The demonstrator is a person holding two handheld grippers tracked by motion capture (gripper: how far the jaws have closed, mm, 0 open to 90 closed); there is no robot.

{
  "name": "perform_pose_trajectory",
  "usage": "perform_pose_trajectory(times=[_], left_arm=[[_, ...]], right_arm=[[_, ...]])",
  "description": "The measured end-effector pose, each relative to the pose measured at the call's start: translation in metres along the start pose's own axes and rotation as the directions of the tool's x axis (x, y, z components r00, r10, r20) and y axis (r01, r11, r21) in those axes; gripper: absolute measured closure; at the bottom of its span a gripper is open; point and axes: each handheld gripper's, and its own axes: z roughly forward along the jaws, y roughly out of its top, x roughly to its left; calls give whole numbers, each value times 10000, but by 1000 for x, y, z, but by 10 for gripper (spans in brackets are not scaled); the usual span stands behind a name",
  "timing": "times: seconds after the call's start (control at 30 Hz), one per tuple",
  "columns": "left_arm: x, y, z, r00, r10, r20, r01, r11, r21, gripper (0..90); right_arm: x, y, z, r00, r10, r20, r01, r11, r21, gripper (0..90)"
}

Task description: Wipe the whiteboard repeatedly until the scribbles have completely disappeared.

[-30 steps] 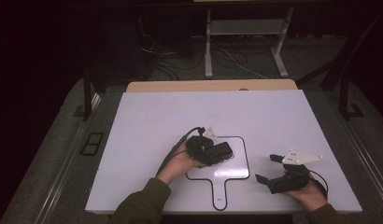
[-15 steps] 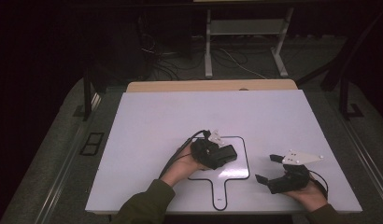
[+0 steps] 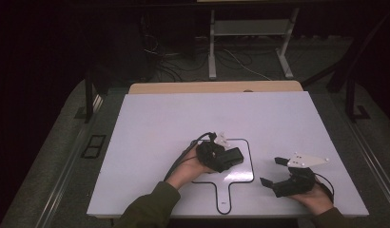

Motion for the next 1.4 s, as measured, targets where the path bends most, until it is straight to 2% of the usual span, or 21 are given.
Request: perform_pose_trajectory(times=[0.07,0.2,0.3,0.37,0.4,0.43,0.47,0.53,0.6,0.67,0.73,0.83,0.9,0.93,0.97,1.07,1.1,1.2,1.27,1.3,1.4], left_arm=[[3,0,1,10000,-25,89,25,10000,-38,392],[23,6,4,9995,-209,-245,207,9998,-69,393],[34,10,8,9973,-591,-437,581,9980,-242,392],[31,11,11,9953,-826,-515,802,9957,-469,393],[31,11,9,9986,-361,-377,356,9993,-129,393],[25,11,9,9992,-309,-266,304,9994,-170,393],[17,10,7,9999,-2,-110,4,9999,123,393],[0,8,8,9999,-112,68,113,9999,-112,392],[-6,7,7,9999,123,101,-122,9999,-60,392],[-2,7,8,9999,67,160,-65,9999,-135,393],[10,11,9,9999,123,9,-123,9999,-20,393],[28,16,15,9986,-454,-287,445,9985,-310,393],[31,19,19,9960,-817,-353,795,9950,-603,392],[30,20,19,9974,-610,-381,595,9975,-392,392],[27,20,20,9969,-724,-313,707,9961,-535,392],[14,21,18,9996,283,-39,-283,9996,-94,392],[8,21,18,9990,434,86,-434,9991,-25,392],[-7,21,19,9984,516,240,-512,9985,-181,392],[-2,23,20,9980,549,316,-544,9984,-155,393],[2,24,22,9991,348,222,-343,9991,-238,392],[18,33,28,9999,153,18,-153,9997,-185,392]], right_arm=[[0,0,0,10000,5,2,-5,10000,7,24],[1,0,0,10000,-46,24,45,10000,33,24],[0,0,0,10000,-7,9,7,10000,18,24],[0,0,0,10000,0,0,0,10000,-1,24],[-1,0,0,10000,1,2,-1,10000,6,23],[-1,0,0,10000,3,2,-3,10000,1,23],[-1,0,0,10000,-1,-9,1,10000,5,24],[0,0,0,10000,2,-14,-2,10000,14,24],[0,0,0,10000,3,-10,-3,10000,7,24],[0,0,0,10000,-11,-5,11,10000,14,24],[1,0,0,10000,-14,9,14,10000,32,23],[1,0,0,10000,-57,11,56,10000,33,24],[1,0,0,10000,-19,3,19,10000,38,23],[0,0,-1,10000,7,-3,-7,10000,5,24],[0,0,-1,10000,15,7,-15,10000,-2,23],[-1,0,-1,10000,27,-1,-27,10000,-42,23],[-1,0,-2,10000,54,7,-54,10000,-70,23],[-1,1,-4,10000,26,64,-25,9998,-192,24],[-1,1,-5,10000,37,63,-35,9997,-228,23],[-1,1,-5,10000,31,73,-30,9997,-223,24],[0,1,-5,10000,23,59,-21,9998,-190,24]])
